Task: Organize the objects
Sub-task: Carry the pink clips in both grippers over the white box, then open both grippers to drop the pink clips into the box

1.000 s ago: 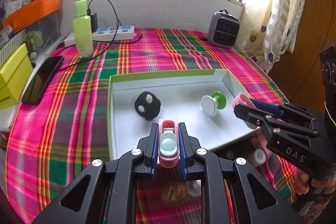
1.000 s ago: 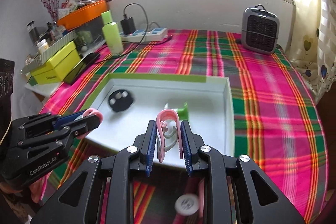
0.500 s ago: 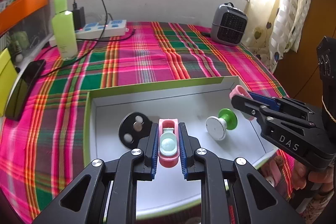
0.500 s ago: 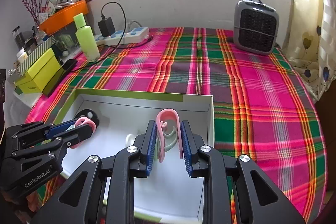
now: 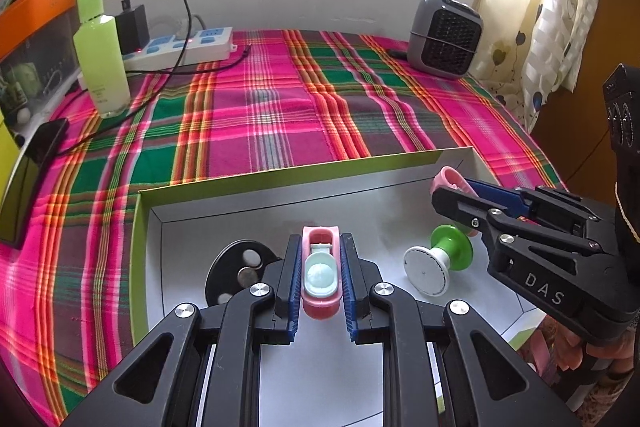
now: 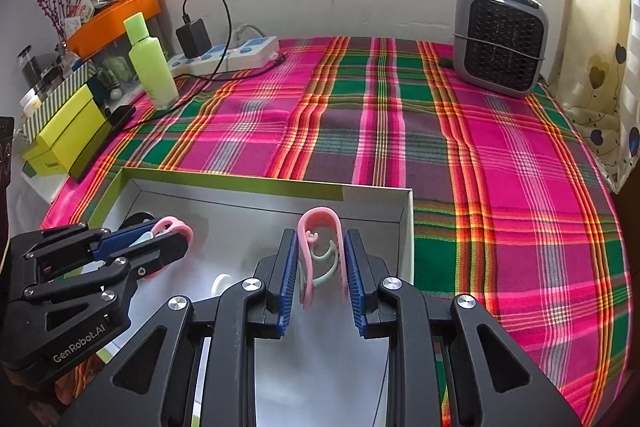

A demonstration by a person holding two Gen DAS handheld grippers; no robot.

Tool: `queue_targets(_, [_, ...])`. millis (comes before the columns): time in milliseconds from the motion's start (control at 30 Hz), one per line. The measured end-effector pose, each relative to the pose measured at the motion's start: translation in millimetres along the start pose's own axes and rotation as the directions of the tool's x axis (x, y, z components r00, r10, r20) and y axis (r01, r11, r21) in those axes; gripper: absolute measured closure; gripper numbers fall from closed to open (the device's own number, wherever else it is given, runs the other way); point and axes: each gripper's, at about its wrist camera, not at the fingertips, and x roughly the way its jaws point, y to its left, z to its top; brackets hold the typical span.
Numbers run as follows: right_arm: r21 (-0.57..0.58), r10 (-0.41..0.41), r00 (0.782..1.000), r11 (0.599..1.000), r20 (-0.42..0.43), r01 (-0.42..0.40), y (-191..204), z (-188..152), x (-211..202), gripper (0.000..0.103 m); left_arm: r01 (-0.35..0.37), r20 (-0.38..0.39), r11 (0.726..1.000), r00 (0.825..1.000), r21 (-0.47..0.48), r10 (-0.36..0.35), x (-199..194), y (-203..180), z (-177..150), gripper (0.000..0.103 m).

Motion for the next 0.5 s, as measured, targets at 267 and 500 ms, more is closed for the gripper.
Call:
queue_targets(267, [-0.003, 0.003, 1.0, 1.0, -0.019, -0.003, 1, 0, 6, 0.078, -0.004, -0.029, 1.0, 1.0, -0.007, 0.004, 10, 1, -1, 0.087])
queue_targets(500, [-0.008, -0.001, 1.0, 1.0, -0.023, 0.001, 2, 0, 6, 0.078, -0.003, -0.033, 1.0, 0.999, -0.01, 0.003, 12, 1, -1, 0.087])
